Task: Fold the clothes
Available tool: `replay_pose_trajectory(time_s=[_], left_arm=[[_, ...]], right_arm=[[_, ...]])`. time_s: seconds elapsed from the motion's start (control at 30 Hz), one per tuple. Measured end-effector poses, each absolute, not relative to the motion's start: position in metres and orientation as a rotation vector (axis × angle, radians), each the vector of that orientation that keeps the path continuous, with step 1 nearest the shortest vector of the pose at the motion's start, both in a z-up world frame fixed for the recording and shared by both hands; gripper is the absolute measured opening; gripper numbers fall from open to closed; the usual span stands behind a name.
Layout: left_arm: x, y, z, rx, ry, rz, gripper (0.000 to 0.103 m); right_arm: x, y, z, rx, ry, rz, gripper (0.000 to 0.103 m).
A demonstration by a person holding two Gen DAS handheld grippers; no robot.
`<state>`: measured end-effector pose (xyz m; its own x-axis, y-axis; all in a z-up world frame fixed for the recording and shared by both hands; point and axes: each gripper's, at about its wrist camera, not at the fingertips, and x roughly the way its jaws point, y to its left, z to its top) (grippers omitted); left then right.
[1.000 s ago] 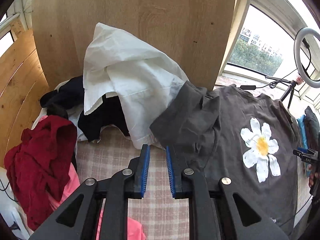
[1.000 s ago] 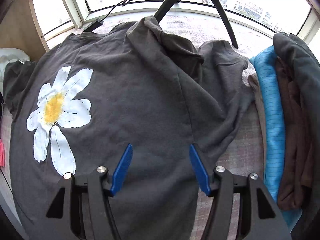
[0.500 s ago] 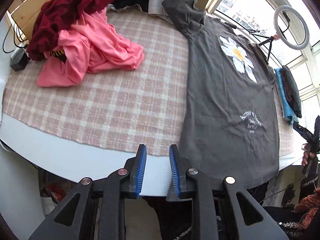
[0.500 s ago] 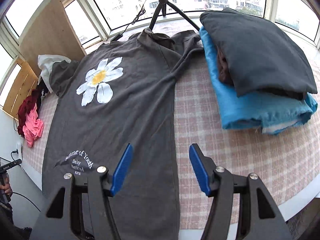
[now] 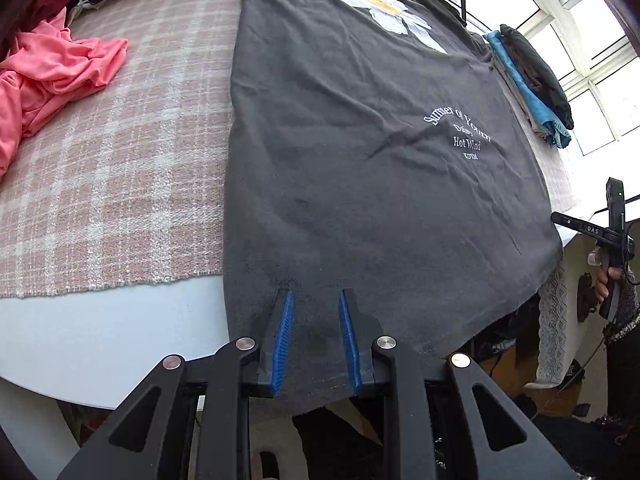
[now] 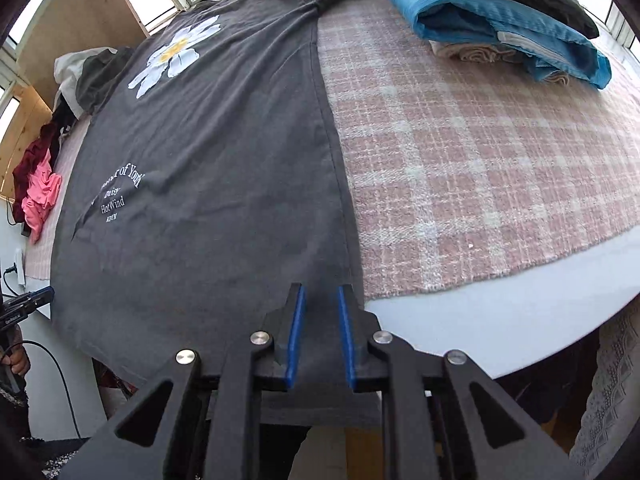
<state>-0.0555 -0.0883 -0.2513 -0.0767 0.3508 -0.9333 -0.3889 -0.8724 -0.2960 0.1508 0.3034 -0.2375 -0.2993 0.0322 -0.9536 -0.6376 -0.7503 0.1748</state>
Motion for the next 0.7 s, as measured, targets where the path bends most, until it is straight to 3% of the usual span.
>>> replay_pose_trajectory(time_s=[0.13,0.3,0.4,0.5,0.57,0.7], left_arm=[[-0.061,-0.096,-0.244,-1.720,0.028,2.021,0.022],[-0.087,-0.116,-0.186,-1.592,-0.060,2.084,0.022],[-0.123,-0.128,-0.145,-1.511,-0.020,2.196,0.023],[-0.163,-0.139,-0.103,-1.423,0.021,2.310,0.024],[-0.192,-0.146,-0.080,-1.368,-0.003,2.377,0.031],[-0.245,-0.148,-0.062,-1.323,-0.025,2.480,0.033]], right_arm=[[0.161,0.305,-0.230,-1.501,0.737,1.995,0.016],[0.144,0.299,-0.133,-1.313,0.754,2.199,0.018],[0.110,0.295,-0.055,-1.207,0.637,2.353,0.028],[0.062,0.297,0.020,-1.111,0.465,2.512,0.048],[0.024,0.300,0.059,-1.051,0.337,2.604,0.060],[-0.064,0.297,0.110,-1.025,0.079,2.755,0.062]])
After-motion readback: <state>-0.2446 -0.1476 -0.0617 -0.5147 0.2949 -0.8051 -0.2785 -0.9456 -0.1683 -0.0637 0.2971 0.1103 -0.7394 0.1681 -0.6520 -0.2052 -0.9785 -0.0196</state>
